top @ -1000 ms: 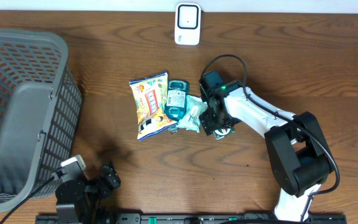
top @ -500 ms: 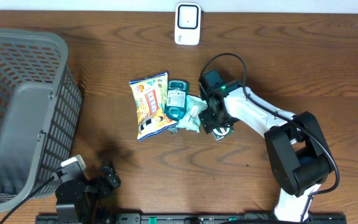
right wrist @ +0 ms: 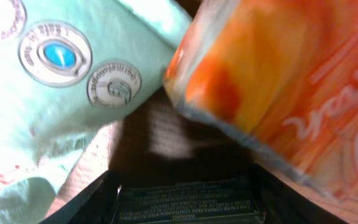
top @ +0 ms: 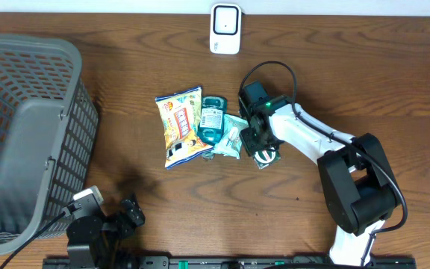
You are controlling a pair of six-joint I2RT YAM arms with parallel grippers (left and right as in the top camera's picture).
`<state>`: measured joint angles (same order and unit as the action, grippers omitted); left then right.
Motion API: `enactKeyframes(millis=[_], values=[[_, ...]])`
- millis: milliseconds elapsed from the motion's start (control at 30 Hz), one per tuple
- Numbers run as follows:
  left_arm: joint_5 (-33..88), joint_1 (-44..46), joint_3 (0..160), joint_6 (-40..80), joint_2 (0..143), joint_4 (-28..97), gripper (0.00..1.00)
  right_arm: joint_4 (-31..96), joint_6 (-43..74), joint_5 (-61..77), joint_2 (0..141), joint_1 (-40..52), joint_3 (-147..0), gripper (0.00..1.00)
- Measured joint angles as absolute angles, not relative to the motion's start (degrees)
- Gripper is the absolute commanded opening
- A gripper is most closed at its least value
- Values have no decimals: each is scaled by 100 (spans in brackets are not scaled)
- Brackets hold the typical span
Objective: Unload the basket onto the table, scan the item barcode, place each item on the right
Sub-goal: 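Lower the right gripper and grasp the green tub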
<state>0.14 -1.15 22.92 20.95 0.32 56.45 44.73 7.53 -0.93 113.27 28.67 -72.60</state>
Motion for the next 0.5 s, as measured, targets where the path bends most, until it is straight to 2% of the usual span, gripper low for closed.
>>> enactKeyframes(millis=[133, 233, 300, 500], values=[[14, -115, 2292, 2095, 32, 5645, 97, 4567, 729, -104, 11340, 2869, -7266, 72], [14, -115, 2292, 2095, 32, 5645, 98, 4668, 683, -104, 11340, 2867, -7269, 72], [14, -115, 2292, 2095, 32, 5645, 98, 4720, 663, -102, 11340, 2867, -7271, 68], [14, -115, 2292, 2095, 32, 5645, 98, 4807, 554, -71, 11340, 2867, -7279, 49]])
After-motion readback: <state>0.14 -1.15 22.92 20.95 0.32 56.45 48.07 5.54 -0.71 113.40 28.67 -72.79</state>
